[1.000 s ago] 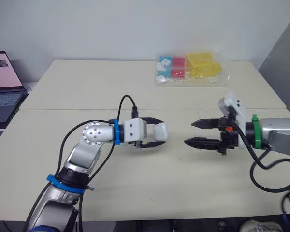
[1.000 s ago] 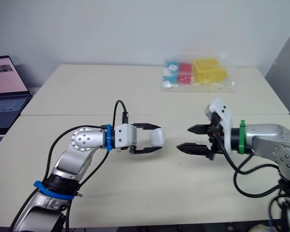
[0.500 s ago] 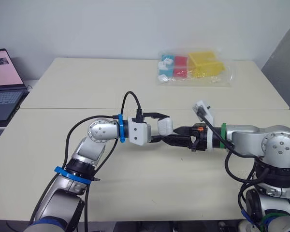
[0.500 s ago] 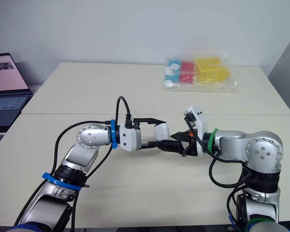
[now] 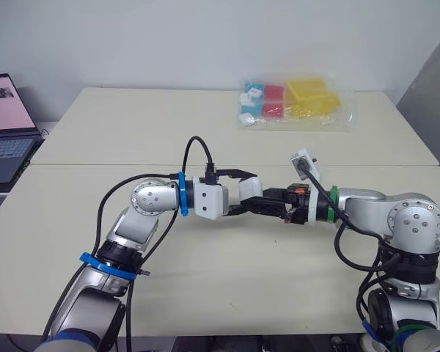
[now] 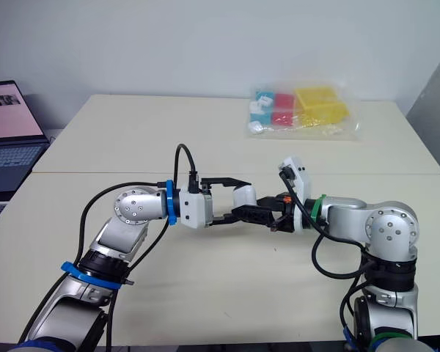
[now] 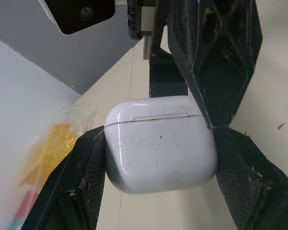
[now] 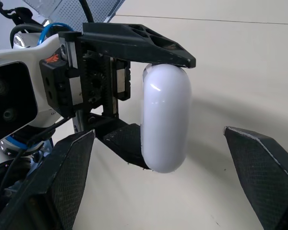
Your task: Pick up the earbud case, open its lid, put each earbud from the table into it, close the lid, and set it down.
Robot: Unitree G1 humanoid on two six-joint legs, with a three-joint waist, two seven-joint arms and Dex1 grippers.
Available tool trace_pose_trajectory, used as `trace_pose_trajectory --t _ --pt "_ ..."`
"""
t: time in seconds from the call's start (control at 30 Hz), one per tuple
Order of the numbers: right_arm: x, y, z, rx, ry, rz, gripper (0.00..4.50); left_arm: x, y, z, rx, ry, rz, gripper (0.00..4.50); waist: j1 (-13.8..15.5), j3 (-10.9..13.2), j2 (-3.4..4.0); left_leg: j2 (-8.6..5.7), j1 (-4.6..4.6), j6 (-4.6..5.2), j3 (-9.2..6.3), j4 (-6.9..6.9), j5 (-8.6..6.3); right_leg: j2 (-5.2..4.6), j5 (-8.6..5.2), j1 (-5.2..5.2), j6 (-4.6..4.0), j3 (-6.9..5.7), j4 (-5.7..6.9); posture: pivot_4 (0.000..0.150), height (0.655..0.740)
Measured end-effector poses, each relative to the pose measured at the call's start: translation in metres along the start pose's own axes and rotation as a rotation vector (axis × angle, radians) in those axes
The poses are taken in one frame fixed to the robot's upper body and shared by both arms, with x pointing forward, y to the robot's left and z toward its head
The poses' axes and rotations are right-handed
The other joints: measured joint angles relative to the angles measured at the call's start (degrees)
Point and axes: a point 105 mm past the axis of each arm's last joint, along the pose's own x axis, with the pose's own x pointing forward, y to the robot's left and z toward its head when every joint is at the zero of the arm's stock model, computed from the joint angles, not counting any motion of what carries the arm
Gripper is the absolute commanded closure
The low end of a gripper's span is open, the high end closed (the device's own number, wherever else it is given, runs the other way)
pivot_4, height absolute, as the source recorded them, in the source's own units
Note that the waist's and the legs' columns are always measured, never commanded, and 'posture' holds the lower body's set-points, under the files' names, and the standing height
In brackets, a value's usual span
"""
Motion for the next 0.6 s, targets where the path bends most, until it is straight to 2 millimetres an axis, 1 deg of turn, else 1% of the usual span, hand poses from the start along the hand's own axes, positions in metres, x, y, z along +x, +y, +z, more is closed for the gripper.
trace_pose_trajectory --t 0.1,0.17,0.23,0.37,0.4,0.6 --pt "0.0007 -0.0017 -0.0014 0.013 0.001 0.001 0.63 -0.0004 0.002 0.0019 -0.017 -0.003 0.005 1.66 0.0 0.0 0.0 0.0 0.0 0.0 -0.01 0.0 0.0 0.0 0.0 0.0 0.0 -0.01 0.0 0.15 0.74" --pt "0.0011 -0.0032 -0.0016 0.024 -0.001 0.0 1.28 0.0 0.0035 0.0053 -0.021 -0.012 0.008 1.66 0.0 0.0 0.0 0.0 0.0 0.0 0.0 0.0 0.0 0.01 0.0 0.0 0.0 0.0 0.0 0.15 0.74" --pt "0.0013 -0.0035 -0.0003 0.028 -0.01 0.003 2.07 0.0002 0.0042 0.0066 -0.029 -0.014 0.009 1.66 0.0 0.0 0.0 0.0 0.0 0.0 -0.01 0.0 0.0 0.01 0.0 0.0 0.0 0.0 0.0 0.15 0.74" --pt "0.0016 0.0017 0.0001 0.058 -0.014 0.069 3.53 -0.0001 0.0048 0.0073 -0.047 -0.01 0.007 1.66 -0.1 0.0 0.0 0.0 0.0 0.0 -0.01 0.0 0.0 0.02 0.0 0.0 0.0 -0.01 0.0 0.15 0.74" --pt "0.0013 0.002 0.0004 0.068 -0.016 0.08 3.75 -0.0006 0.0052 0.008 -0.047 -0.011 0.006 1.66 -0.1 0.0 0.0 0.0 0.0 0.0 -0.01 0.0 0.0 0.02 0.0 0.0 0.0 -0.01 -0.01 0.15 0.74" --pt "0.0004 0.0025 0.0 0.104 -0.013 0.108 3.74 -0.0014 0.005 0.0099 -0.058 -0.021 -0.002 1.66 -0.1 0.0 0.0 0.0 0.0 0.0 -0.01 0.0 0.0 0.02 0.0 0.0 0.0 -0.01 -0.01 0.15 0.74"
